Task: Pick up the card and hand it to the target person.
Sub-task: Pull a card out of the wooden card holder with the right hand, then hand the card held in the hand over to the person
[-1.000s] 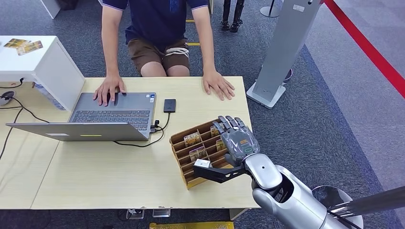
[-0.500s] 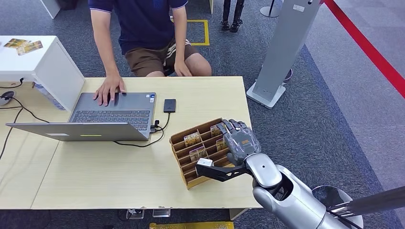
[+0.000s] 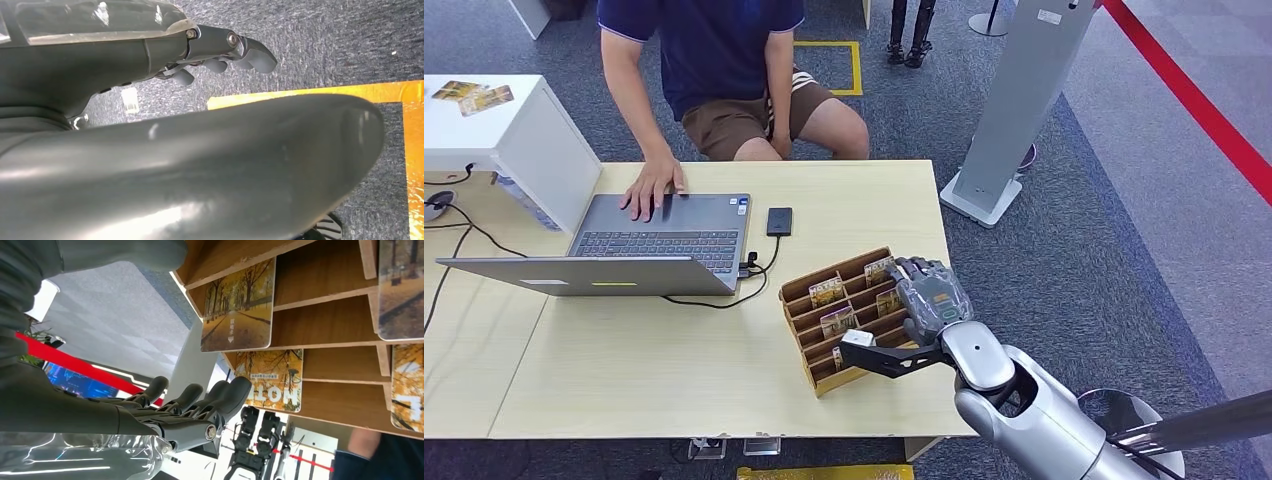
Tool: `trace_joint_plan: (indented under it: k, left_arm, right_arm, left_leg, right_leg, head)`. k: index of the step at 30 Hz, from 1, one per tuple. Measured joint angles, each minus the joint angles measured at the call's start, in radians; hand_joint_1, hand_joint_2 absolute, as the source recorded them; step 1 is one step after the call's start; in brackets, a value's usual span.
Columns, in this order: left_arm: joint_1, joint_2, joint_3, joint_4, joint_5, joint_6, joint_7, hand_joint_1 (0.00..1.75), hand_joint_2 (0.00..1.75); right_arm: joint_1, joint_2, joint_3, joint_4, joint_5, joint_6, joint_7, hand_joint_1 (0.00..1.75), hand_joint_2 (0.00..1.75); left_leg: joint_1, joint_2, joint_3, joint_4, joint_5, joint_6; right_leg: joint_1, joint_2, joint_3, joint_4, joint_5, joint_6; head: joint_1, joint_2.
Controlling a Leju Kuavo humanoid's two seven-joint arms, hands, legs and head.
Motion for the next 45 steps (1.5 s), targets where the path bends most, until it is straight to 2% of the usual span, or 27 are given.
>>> trace_joint_plan:
  k: [2,4,9,14,29,33,45]
  left_arm:
    - [0.0,0.0,0.0,0.0,0.0,0.0,0.0,0.0,0.0]
    - [-0.001,0.0,0.0,0.0,0.0,-0.001,0.0,0.0,0.0]
    - [-0.002,0.0,-0.002,0.0,-0.001,-0.001,0.0,0.0,0.0]
    - [-0.004,0.001,-0.006,0.0,-0.001,-0.001,0.0,0.0,0.0]
    - [-0.006,0.002,-0.015,0.0,-0.001,-0.001,0.002,0.0,0.0]
    - [-0.007,0.003,-0.015,0.0,-0.001,-0.001,0.002,0.0,1.75]
    - [-0.012,0.004,-0.029,0.0,-0.017,0.003,-0.006,0.0,1.75]
  right_arm:
    - [0.0,0.0,0.0,0.005,0.0,-0.001,0.0,0.5,1.75]
    - [-0.001,0.0,-0.001,0.008,0.0,-0.004,0.001,0.58,1.75]
    - [-0.001,0.0,-0.004,0.015,0.0,-0.011,0.002,1.01,1.75]
    - [-0.001,0.0,-0.004,0.02,-0.001,-0.015,0.003,1.29,1.75]
    - [-0.001,0.0,-0.005,0.021,-0.002,-0.027,0.007,1.41,1.75]
    - [-0.001,0.0,-0.006,0.021,-0.006,-0.03,0.01,1.44,1.75]
    - [0.005,-0.004,-0.006,0.02,-0.014,-0.039,0.019,1.45,1.75]
  left_leg:
    - [0.0,0.0,0.0,0.0,0.0,0.0]
    - [0.0,0.0,0.0,0.0,0.0,0.0]
    - [0.0,0.0,0.0,0.0,0.0,0.0]
    - [0.0,0.0,0.0,0.0,0.0,0.0]
    - [0.0,0.0,0.0,0.0,0.0,0.0]
    - [0.0,0.0,0.0,0.0,0.0,0.0]
    - [0.0,0.0,0.0,0.0,0.0,0.0]
  right_leg:
    - [0.0,0.0,0.0,0.0,0.0,0.0]
    - [0.0,0.0,0.0,0.0,0.0,0.0]
    - [0.0,0.0,0.0,0.0,0.0,0.0]
    - [0.0,0.0,0.0,0.0,0.0,0.0]
    - [0.0,0.0,0.0,0.0,0.0,0.0]
    - [0.0,0.0,0.0,0.0,0.0,0.0]
    - [0.0,0.0,0.0,0.0,0.0,0.0]
  head:
    - [0.0,0.0]
    - [0.0,0.0]
    - [0.0,0.0]
    - [0.0,0.0]
    - [0.0,0.0]
    - [0.0,0.0]
    - [0.0,0.0]
